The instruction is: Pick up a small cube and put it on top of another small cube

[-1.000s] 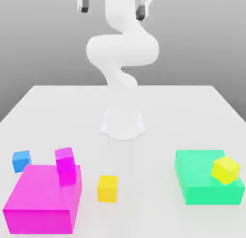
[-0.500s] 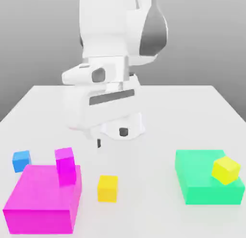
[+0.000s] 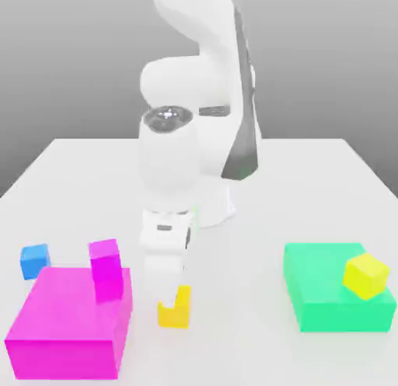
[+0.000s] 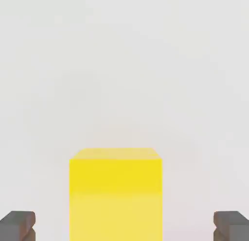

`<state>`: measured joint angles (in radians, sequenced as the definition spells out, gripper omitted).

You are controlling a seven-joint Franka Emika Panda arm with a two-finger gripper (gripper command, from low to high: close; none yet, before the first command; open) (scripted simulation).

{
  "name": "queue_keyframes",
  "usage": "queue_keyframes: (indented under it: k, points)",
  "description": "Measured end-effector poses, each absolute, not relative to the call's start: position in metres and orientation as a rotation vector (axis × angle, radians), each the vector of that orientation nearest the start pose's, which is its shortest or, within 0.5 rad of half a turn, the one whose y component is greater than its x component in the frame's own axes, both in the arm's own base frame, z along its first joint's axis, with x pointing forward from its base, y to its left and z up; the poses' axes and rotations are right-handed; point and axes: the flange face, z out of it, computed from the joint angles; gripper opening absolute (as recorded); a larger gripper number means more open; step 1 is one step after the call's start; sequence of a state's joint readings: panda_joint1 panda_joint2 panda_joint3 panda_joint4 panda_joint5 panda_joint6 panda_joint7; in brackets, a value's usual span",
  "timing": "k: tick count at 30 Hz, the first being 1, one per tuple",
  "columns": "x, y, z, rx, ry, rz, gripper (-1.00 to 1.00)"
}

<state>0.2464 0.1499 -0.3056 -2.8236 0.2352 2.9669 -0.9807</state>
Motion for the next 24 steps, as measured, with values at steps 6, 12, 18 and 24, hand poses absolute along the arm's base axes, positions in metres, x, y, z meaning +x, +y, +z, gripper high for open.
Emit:
queue_keyframes:
  k: [6, 12, 18, 24]
  points:
    - [0.356, -0.043, 0.134, -2.958, -1.066, 0.001, -1.0]
    - [0.357, -0.043, 0.138, -2.957, -1.067, 0.0, -1.0]
    - [0.358, -0.043, 0.181, -2.957, -1.066, -0.001, -1.0]
    - [0.373, -0.013, 0.21, -2.992, -0.938, 0.001, -1.0]
